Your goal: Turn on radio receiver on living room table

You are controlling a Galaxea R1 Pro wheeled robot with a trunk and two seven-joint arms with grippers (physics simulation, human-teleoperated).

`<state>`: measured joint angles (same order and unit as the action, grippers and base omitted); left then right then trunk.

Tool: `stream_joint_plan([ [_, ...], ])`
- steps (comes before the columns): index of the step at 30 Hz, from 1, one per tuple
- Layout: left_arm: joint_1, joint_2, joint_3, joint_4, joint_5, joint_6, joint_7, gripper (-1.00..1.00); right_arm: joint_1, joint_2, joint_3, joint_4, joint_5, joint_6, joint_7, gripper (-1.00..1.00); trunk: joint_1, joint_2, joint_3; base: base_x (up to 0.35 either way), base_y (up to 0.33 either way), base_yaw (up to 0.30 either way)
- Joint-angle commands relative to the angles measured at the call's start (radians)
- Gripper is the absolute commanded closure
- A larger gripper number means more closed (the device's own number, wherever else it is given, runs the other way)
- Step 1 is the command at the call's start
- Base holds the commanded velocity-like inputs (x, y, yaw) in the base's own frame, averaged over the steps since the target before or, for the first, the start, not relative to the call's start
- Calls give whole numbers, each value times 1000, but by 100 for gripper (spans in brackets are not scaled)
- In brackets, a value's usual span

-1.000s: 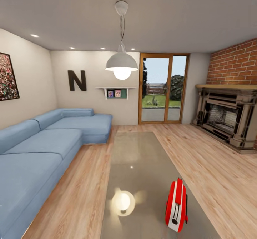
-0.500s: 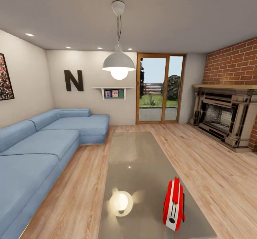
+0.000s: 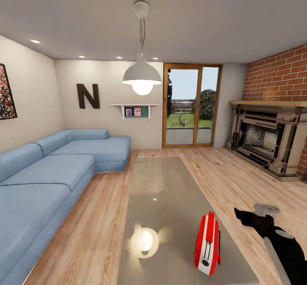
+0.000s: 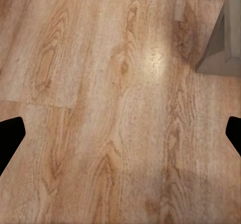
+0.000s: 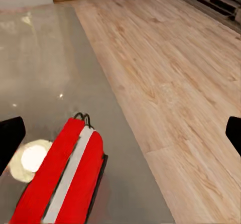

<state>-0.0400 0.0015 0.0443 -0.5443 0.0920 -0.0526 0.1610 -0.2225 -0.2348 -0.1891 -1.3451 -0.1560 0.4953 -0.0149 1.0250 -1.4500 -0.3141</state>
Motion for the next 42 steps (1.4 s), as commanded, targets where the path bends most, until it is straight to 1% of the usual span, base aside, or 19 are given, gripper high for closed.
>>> stream_joint_plan([
  [1,0,0,0,0,0,0,0,-100,-26,0,5,-42,-29,69,8,-100,0,0,0,0,0,0],
  [3,0,0,0,0,0,0,0,-100,-81,0,9,-89,-64,185,17,-100,0,0,0,0,0,0],
  [7,0,0,0,0,-1,0,0,-100,-207,0,13,-117,-88,334,22,-100,0,0,0,0,0,0],
  [8,0,0,0,0,-1,0,0,-100,-245,1,18,-118,-97,404,23,-100,0,0,0,0,0,0],
  [10,0,0,0,0,-1,0,0,-100,-267,11,47,-112,-120,466,22,-100,0,0,0,0,0,0],
  [12,0,-1,0,0,-1,0,0,-100,-277,31,86,-60,-138,496,17,-100,0,0,0,0,0,0],
  [14,0,-2,0,0,-1,0,0,-100,-281,42,98,-3,-142,503,16,-100,0,0,0,0,0,0],
  [17,0,-3,0,0,-1,0,0,-100,-303,81,119,116,-141,506,13,-100,0,0,0,0,0,0],
  [19,0,-3,0,0,-1,0,0,-100,-339,123,174,231,-121,502,1,-100,0,0,0,0,0,0],
  [20,0,-4,-1,0,0,-1,-1,-100,-362,141,227,297,-92,498,-16,-100,0,0,0,0,0,0],
  [23,0,-3,-1,0,3,-2,-3,-100,-378,153,263,349,-67,494,-31,-100,0,0,0,0,0,0],
  [25,0,-3,-1,0,4,-3,-4,-100,-383,154,263,360,-60,491,-35,-100,0,0,0,0,0,0],
  [26,0,-4,-1,0,5,-5,-5,-100,-385,154,257,365,-57,487,-37,-100,0,0,0,0,0,0],
  [27,0,-6,0,0,5,-23,-5,-100,-394,154,214,371,-54,468,-44,-100,0,0,0,0,0,0],
  [28,0,-7,0,0,5,-40,-4,-100,-399,154,152,376,-54,454,-70,-100,0,0,0,0,0,0],
  [31,0,-12,-1,0,3,-53,-2,-100,-402,150,40,381,-55,416,-99,-100,0,0,0,0,0,0],
  [36,0,-12,-1,0,2,-55,-2,-100,-402,139,-7,380,-58,391,-84,-100,0,0,0,0,0,0],
  [39,0,-10,-1,0,2,-55,-2,-100,-402,132,-49,381,-62,381,-32,-100,0,0,0,0,0,0],
  [42,0,-7,0,0,2,-55,-2,-100,-402,131,-57,382,-60,375,-14,-100,0,0,0,0,0,0],
])
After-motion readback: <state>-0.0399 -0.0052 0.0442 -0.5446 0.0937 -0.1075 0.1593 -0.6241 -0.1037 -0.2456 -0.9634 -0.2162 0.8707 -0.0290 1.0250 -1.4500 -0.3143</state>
